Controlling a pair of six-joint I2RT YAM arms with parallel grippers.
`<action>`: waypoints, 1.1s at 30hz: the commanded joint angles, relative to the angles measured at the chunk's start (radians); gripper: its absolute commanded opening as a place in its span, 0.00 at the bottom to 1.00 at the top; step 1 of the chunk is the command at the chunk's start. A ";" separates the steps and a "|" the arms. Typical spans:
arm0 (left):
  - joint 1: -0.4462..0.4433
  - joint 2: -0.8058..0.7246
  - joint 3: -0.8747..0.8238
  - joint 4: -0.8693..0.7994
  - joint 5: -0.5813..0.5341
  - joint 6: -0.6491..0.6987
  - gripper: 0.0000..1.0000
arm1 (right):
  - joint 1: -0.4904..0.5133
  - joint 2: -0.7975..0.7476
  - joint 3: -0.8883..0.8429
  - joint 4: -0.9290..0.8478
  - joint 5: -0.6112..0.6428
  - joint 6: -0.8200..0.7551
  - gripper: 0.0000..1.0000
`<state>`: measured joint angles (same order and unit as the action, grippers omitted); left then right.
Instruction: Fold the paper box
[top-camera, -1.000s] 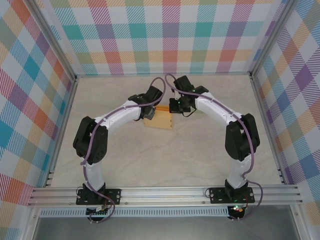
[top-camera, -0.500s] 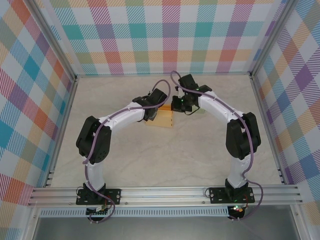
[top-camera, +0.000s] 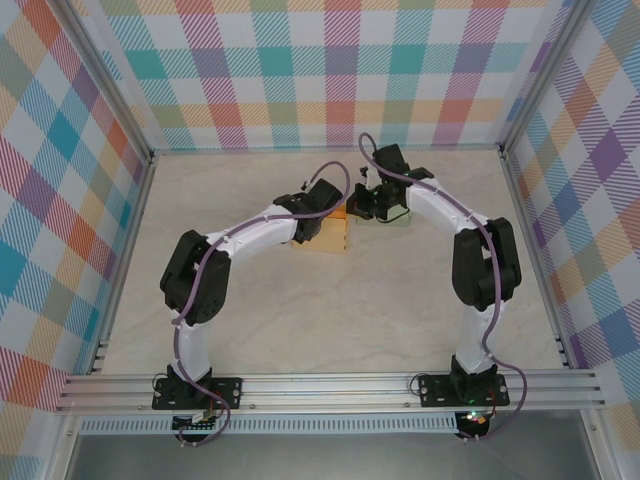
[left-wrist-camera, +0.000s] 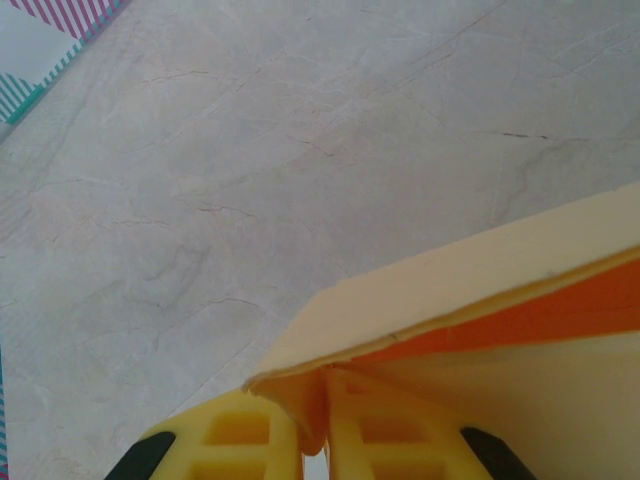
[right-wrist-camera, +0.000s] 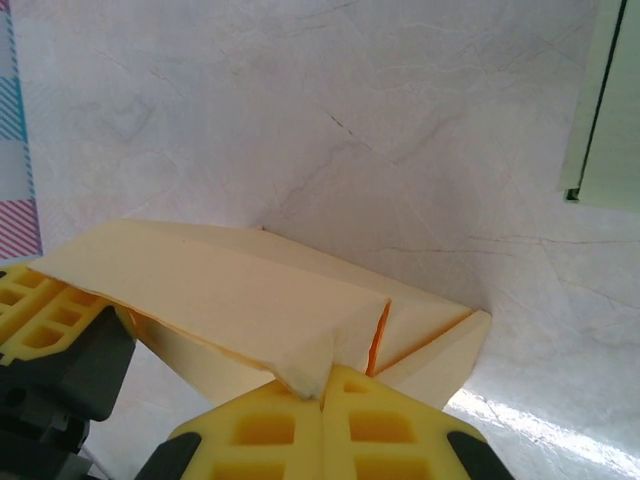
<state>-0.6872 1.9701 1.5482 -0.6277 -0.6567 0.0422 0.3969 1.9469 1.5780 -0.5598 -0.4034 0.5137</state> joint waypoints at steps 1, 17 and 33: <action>-0.037 0.099 -0.042 -0.084 0.145 0.030 0.13 | 0.014 0.014 0.042 0.082 -0.126 0.003 0.00; -0.038 0.107 -0.003 -0.121 0.134 0.010 0.13 | 0.050 -0.058 -0.056 -0.021 0.044 -0.141 0.00; -0.038 0.072 -0.018 -0.093 0.132 -0.035 0.13 | 0.139 -0.091 -0.147 0.029 0.206 -0.176 0.00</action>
<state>-0.6926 1.9881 1.5806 -0.6670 -0.6674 0.0147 0.4763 1.8584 1.4708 -0.5018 -0.1898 0.3756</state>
